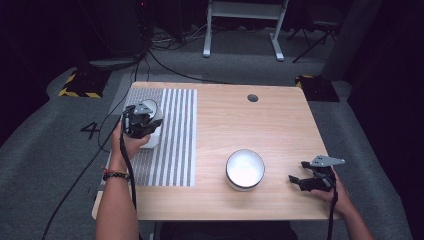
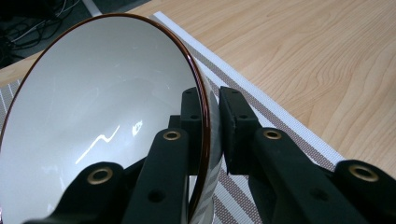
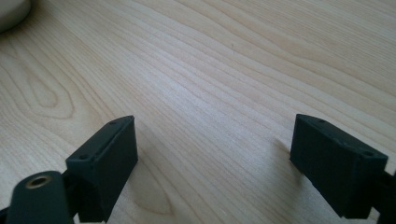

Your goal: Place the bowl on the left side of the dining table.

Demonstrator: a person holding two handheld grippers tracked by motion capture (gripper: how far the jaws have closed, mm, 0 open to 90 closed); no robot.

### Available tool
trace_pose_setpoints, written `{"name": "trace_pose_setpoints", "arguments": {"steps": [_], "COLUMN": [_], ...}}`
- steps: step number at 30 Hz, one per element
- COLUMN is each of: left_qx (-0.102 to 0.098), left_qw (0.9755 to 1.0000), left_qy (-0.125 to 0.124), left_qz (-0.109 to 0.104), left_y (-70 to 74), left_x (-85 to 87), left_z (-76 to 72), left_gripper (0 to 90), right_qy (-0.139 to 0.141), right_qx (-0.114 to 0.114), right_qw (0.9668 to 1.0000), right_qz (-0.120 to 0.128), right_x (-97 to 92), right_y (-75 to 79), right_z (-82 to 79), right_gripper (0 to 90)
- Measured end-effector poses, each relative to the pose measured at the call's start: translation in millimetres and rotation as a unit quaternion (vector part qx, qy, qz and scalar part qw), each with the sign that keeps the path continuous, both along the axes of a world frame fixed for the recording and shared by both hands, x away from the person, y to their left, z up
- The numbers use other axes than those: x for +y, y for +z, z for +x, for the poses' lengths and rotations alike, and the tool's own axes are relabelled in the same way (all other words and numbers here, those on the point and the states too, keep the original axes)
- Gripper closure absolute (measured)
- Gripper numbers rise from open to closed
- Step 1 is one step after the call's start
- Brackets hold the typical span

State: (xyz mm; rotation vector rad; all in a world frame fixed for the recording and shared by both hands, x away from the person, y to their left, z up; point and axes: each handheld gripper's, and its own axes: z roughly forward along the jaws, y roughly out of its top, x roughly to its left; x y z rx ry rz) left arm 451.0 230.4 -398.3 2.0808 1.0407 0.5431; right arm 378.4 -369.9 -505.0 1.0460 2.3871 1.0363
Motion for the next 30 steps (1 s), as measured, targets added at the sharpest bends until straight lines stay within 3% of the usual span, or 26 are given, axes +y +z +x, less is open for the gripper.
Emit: {"name": "trace_pose_setpoints", "arguments": {"steps": [8, 12, 17, 21, 24, 30], "left_qx": [0.006, 0.007, 0.020, 0.029, 0.028, 0.034], "left_qw": [0.9999, 0.9994, 0.9992, 0.9985, 0.9980, 0.9975], "left_qy": [0.009, 0.017, 0.026, 0.033, 0.049, 0.058], "left_qz": [0.004, 0.028, 0.024, 0.032, 0.028, 0.024], "left_y": [-4.6, -8.3, -14.6, -19.9, -24.3, -30.7], "left_x": [4.9, 5.7, 10.7, 14.9, 20.2, 24.4], "left_z": [1.7, 4.3, 6.9, 9.9, 11.5, 13.3], "left_gripper": [80.4, 80.5, 80.5, 80.4, 80.4, 80.4], "right_qy": [0.000, 0.000, 0.000, 0.000, 0.000, 0.000], "right_qx": [0.000, 0.000, 0.000, 0.000, 0.000, 0.000], "right_qw": [1.0000, 1.0000, 1.0000, 1.0000, 1.0000, 1.0000], "right_qz": [0.000, 0.000, 0.000, 0.000, 0.000, 0.000], "right_x": [0.0, 0.0, 0.0, 0.0, 0.0, 0.0], "right_y": [0.0, 0.0, 0.0, 0.0, 0.0, 0.0], "right_z": [0.0, 0.0, 0.0, 0.0, 0.0, 0.0], "right_gripper": [15.0, 15.0, 15.0, 15.0, 15.0, 15.0]}}
